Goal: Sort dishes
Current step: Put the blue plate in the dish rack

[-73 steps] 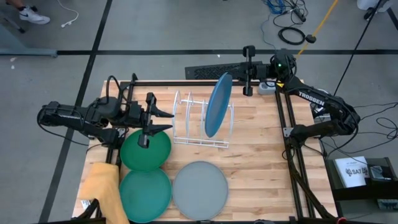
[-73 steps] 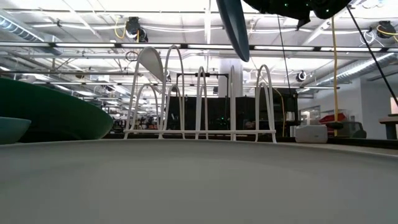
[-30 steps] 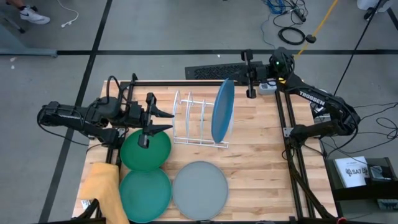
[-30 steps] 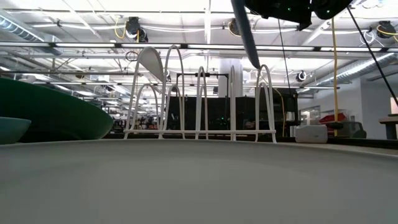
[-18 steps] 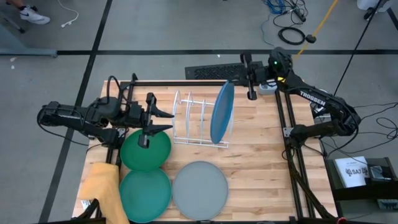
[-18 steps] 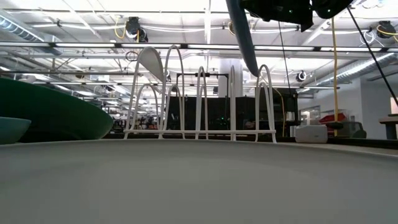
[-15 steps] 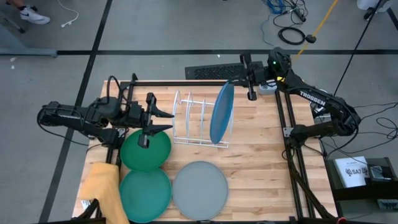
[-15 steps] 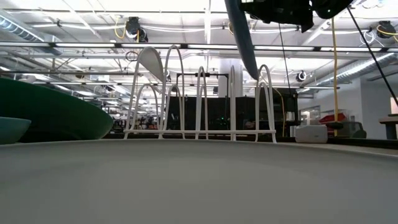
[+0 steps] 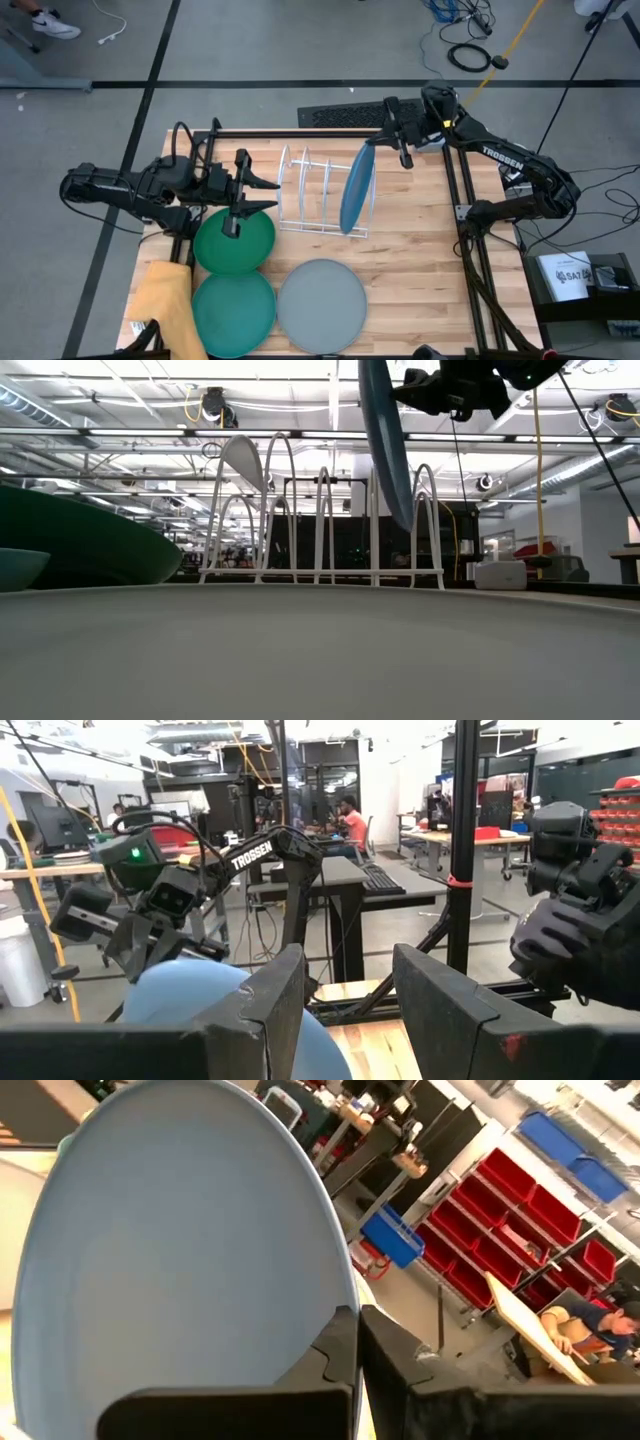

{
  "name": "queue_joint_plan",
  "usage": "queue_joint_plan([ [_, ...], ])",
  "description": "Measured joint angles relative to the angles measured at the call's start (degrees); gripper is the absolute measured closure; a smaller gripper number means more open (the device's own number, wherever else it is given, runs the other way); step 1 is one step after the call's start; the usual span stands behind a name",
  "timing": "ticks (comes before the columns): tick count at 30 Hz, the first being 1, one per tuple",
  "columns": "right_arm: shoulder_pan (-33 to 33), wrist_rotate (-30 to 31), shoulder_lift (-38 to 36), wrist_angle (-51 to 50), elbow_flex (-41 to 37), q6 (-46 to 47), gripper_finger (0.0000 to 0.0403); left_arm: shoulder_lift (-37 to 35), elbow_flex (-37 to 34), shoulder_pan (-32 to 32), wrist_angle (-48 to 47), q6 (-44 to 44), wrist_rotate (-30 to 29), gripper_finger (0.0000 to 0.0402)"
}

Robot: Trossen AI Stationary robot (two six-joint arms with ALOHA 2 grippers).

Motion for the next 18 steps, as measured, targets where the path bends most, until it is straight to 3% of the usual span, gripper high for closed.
queue_joint_plan([
  [3, 0.0, 0.79, 0.0, -2.3, 0.0, -1.53, 0.0403, 0.0, 0.0, 0.0, 0.0, 0.0, 0.0, 0.0244],
  [12, 0.15, 10.78, 0.04, -9.6, 0.0, -6.12, 0.0403, 0.0, 0.0, 0.0, 0.0, -0.02, 0.0, 0.0244],
  [18, 0.17, 15.4, 0.04, -12.0, 0.0, -4.92, 0.0397, 0.0, 0.0, 0.0, 0.0, -0.04, 0.0, 0.0244],
])
